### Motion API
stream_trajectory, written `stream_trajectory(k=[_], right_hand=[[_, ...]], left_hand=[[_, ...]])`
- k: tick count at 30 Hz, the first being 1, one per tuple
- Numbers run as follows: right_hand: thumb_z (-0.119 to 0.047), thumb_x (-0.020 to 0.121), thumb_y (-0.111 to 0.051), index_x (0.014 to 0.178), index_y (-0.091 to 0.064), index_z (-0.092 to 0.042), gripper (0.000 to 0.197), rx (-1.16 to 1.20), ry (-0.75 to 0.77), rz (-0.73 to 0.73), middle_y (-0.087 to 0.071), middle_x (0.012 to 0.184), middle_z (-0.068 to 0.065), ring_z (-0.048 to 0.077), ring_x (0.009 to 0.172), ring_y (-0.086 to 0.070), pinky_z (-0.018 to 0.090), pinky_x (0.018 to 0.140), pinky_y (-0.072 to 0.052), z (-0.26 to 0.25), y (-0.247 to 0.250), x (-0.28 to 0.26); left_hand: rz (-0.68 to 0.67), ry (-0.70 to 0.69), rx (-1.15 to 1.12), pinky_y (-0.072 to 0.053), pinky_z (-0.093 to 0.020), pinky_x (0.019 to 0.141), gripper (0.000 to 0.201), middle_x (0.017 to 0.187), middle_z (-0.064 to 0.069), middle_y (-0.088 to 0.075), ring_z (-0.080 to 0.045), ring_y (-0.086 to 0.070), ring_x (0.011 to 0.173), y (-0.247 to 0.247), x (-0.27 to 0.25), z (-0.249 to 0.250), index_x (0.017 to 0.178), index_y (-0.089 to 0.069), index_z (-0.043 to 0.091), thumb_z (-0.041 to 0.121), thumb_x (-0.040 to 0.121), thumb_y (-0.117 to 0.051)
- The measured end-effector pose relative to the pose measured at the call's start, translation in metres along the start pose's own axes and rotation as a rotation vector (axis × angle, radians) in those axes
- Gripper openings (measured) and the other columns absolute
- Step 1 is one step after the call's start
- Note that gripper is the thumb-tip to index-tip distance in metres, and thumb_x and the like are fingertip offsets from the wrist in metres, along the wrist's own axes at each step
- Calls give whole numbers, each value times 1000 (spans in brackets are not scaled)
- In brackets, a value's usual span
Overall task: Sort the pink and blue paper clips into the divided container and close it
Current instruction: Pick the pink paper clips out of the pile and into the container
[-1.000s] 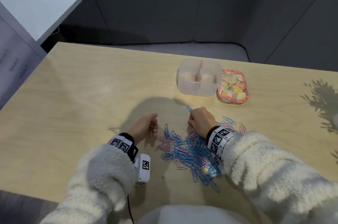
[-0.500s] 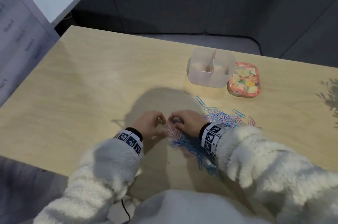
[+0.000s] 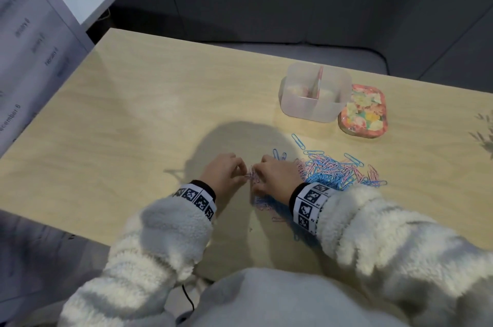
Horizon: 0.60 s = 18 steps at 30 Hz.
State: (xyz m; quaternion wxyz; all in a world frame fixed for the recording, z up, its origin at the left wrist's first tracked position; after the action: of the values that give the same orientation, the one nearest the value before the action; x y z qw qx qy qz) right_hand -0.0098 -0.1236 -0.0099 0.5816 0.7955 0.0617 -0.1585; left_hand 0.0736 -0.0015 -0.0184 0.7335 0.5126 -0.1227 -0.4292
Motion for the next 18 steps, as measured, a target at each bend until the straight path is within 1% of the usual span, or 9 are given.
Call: stream_trajectory(k=[2,5,7,9,12,14,16,17,18], right_hand=[[-30,88,-54,94,-63,-13,20,35,-39,50,-56,103,7,33,92,-61,38,71,-45,-3,-3,0],[-19,88,-54,99,-66,-15,16,99,-90,67,-62,106,8,32,98,-61,38,77,-46,-2,-5,0],[-16,88,-54,100,-64,-13,15,149,-126,64,-64,106,10,32,99,-61,39,80,-47,2,-5,1],[-14,89,-52,99,-61,-10,14,199,-163,28,-64,106,11,32,100,-60,39,82,-47,9,-5,2],[-14,86,-55,91,-62,-11,9,372,-235,30,-66,101,8,27,96,-60,38,84,-47,27,10,5],[-13,86,-58,82,-64,-10,8,521,-235,96,-65,91,5,21,87,-59,35,83,-48,43,36,11],[-10,86,-59,66,-58,-16,22,604,-235,193,-63,81,2,18,80,-56,29,75,-46,62,71,21],[-10,86,-59,62,-54,-18,26,611,-245,258,-61,78,2,18,78,-55,28,72,-44,73,89,28],[-10,85,-59,63,-54,-17,24,602,-260,326,-60,78,4,19,79,-54,29,73,-43,84,105,35]], left_hand=[[-14,0,8,-40,-30,79,18,98,-6,-58,-21,-53,94,0,1,1,93,-63,12,28,86,-61],[-55,17,11,-42,-32,83,17,101,-8,-58,-23,-53,97,-1,3,3,94,-62,9,25,88,-58],[-103,2,40,-42,-33,85,19,103,-10,-58,-25,-53,99,-1,7,6,96,-60,6,23,89,-56],[-159,-22,74,-41,-34,88,21,106,-12,-57,-26,-52,100,-2,12,10,97,-59,4,24,90,-54],[-191,-61,132,-43,-36,88,24,105,-14,-57,-28,-53,98,-4,20,14,95,-58,4,27,92,-52],[-186,-92,168,-44,-37,86,25,103,-14,-58,-29,-54,97,-5,23,16,93,-57,4,28,92,-51],[-184,-119,206,-45,-38,84,22,102,-15,-60,-30,-55,95,-5,26,19,95,-56,3,24,93,-49],[-182,-128,216,-44,-37,83,21,102,-15,-61,-30,-56,94,-5,27,21,97,-55,2,21,93,-48],[-181,-132,214,-44,-37,82,20,102,-15,-62,-31,-57,93,-5,28,22,98,-55,2,20,93,-46]])
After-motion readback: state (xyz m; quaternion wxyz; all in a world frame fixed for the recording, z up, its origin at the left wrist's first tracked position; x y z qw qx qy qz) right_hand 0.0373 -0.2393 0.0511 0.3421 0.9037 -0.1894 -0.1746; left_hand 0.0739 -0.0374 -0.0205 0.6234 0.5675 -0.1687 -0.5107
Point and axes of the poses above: each hand's wrist, its own x-axis towards the middle knuckle, its own y-axis out of the back of the hand, z = x × y, the point moved 2 cm from there along x, towards the middle knuckle
